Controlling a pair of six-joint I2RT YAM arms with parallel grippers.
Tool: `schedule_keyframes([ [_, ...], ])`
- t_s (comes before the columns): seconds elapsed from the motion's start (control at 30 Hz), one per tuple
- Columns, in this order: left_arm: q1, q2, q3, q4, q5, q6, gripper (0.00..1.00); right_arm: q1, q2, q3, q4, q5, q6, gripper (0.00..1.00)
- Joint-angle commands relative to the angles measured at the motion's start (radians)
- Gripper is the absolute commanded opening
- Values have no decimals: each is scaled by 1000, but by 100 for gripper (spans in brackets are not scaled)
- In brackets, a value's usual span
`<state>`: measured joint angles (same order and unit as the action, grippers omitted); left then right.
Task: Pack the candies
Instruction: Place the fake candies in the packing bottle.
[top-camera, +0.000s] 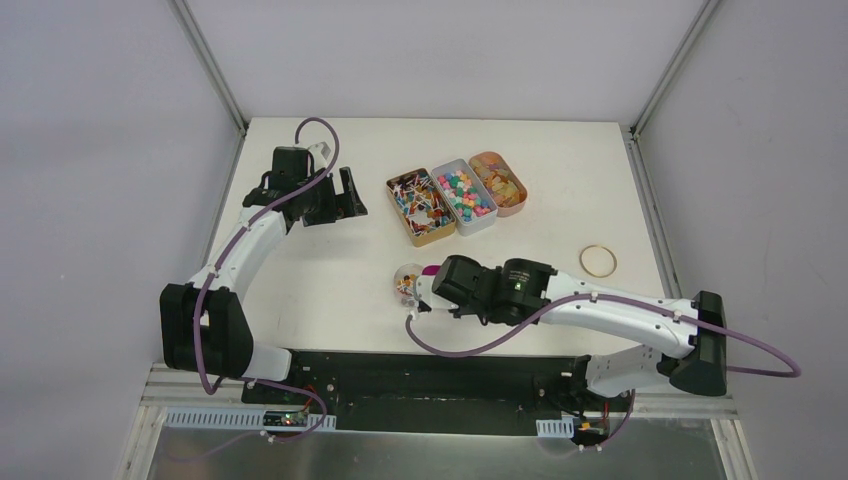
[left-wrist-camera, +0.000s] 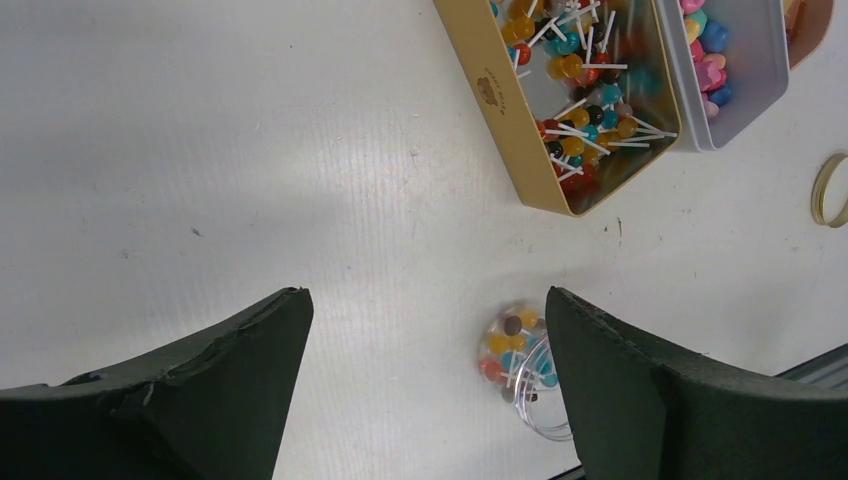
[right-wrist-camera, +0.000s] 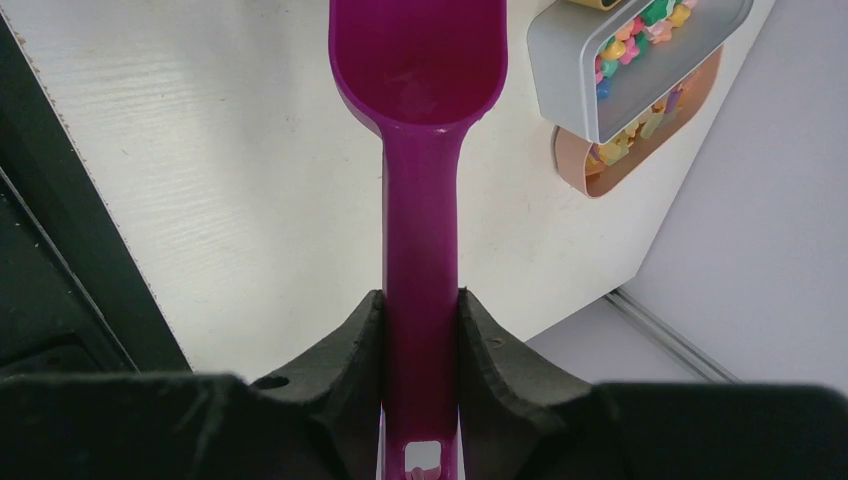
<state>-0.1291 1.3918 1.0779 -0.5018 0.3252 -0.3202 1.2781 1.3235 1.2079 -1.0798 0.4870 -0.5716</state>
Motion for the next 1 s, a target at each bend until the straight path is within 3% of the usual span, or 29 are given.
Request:
schedule_keyframes([
  [0.0, 9, -43, -2, 19, 22, 23, 90, 9, 3, 53, -25, 42, 32, 0],
  [0.23, 9, -53, -7, 40, 86, 23, 87, 8, -9, 100, -7, 40, 65, 0],
  [0.7, 7, -93, -96, 251, 511, -124, 76, -36, 70, 215, 111, 27, 228, 0],
  [0.97, -19, -36, -127, 302, 542, -176, 68, -78, 57, 243, 252, -29, 268, 0],
])
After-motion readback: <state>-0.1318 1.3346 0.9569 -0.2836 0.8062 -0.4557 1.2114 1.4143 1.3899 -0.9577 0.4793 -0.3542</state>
